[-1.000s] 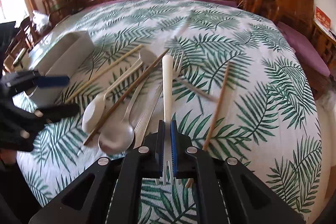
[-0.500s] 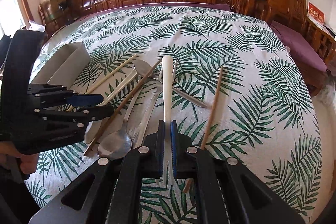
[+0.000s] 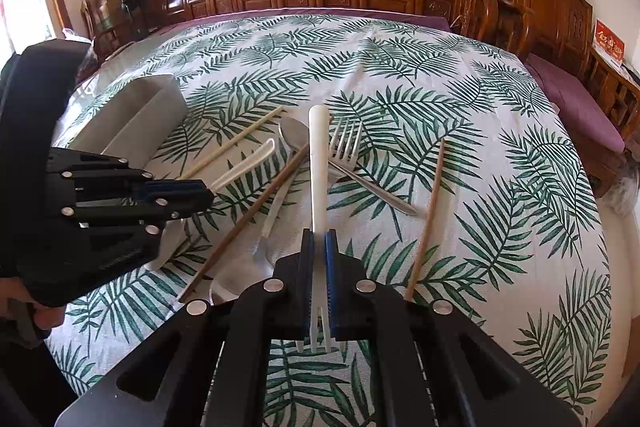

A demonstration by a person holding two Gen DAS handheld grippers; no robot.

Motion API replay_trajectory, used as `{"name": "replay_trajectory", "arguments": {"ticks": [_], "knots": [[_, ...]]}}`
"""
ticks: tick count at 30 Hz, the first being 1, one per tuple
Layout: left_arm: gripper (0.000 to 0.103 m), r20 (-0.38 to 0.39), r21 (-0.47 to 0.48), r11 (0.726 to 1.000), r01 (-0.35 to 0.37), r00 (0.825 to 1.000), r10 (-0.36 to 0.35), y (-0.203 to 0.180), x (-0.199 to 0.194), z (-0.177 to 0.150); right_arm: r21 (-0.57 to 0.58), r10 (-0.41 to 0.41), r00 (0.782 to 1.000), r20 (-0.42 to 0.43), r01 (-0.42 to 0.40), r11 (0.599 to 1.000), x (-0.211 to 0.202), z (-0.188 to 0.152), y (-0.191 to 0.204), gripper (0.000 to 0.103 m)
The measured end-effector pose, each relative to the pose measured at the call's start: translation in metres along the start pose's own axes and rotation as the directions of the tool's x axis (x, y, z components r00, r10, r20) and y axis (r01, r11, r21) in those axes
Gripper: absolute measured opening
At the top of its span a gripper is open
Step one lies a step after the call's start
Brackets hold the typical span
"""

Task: Organize utensils
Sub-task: 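Close the left tool on another white plastic spoon while the right tool holds the fork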

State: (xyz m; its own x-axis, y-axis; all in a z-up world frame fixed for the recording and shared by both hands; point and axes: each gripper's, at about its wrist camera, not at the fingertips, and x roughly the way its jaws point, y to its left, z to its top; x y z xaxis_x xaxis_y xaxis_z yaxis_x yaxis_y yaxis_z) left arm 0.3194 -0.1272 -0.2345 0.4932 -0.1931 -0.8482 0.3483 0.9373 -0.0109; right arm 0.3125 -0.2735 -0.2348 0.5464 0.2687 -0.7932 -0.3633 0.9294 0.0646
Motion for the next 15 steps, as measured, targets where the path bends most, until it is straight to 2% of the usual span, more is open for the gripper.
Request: {"name": "replay_trajectory", "arguments": {"ticks": [15], "knots": [[0.006, 0.073, -0.034, 0.999, 0.020, 0.997, -0.017, 0.022, -0.049, -0.005, 0.003, 0.026, 0.999, 0.021, -0.026, 1.000, -0.010, -0.002, 0.015, 0.007]]}}
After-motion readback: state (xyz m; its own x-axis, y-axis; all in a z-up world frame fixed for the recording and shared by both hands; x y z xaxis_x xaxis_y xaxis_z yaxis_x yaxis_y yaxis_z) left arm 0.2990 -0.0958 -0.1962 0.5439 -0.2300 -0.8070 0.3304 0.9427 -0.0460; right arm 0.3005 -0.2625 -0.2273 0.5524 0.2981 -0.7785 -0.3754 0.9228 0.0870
